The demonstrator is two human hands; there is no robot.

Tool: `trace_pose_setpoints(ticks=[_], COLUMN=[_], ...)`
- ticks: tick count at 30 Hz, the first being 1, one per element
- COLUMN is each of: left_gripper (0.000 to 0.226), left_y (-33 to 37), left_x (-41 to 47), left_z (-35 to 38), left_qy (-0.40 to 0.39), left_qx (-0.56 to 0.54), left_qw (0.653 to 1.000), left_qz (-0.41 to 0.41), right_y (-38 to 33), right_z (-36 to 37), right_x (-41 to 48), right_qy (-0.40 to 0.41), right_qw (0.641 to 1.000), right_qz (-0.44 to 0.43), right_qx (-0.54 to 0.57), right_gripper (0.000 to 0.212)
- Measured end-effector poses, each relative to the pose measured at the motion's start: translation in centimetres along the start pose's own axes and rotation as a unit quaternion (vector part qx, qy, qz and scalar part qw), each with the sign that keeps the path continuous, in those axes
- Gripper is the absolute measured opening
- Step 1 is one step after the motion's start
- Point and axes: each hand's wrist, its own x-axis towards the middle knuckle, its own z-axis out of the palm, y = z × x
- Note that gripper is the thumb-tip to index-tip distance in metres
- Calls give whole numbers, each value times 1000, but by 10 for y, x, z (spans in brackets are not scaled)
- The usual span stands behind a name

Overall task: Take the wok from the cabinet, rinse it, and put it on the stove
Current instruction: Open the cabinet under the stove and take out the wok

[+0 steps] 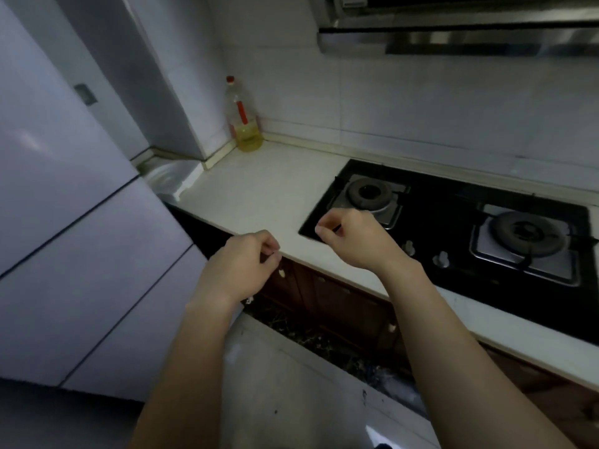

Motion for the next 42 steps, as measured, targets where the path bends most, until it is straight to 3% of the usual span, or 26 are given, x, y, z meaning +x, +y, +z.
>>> trace_pose_setpoints(ticks=[6,11,16,23,30,37,42], left_gripper=[16,21,25,21,24,21,25], left_y=[22,42,54,87,90,79,57], left_x=[64,106,104,80,60,56,49], left_z=[30,49,80,103,136,163,209], left_qy=[-81,-171,-255,-263,-327,-272,-285], left_qx=[3,20,137,96,145,142,157], left_qw=[991,954,890,853,834,871,860], left_qz=[109,245,353,440,420,385,394], right_y=[42,40,30,20,41,87,126], right_z=[-24,-21,12,40,40,62,104], right_x=[-11,-46,-89,-156,-168,-165,-166], right_qy=[74,207,197,242,226,230,208], right_qw=[988,941,869,812,828,858,865], right_qz=[127,259,424,511,503,457,456], right_qx=[-42,-74,-163,-144,-102,-42,-7], right_gripper=[29,24,30,30,33,26,28])
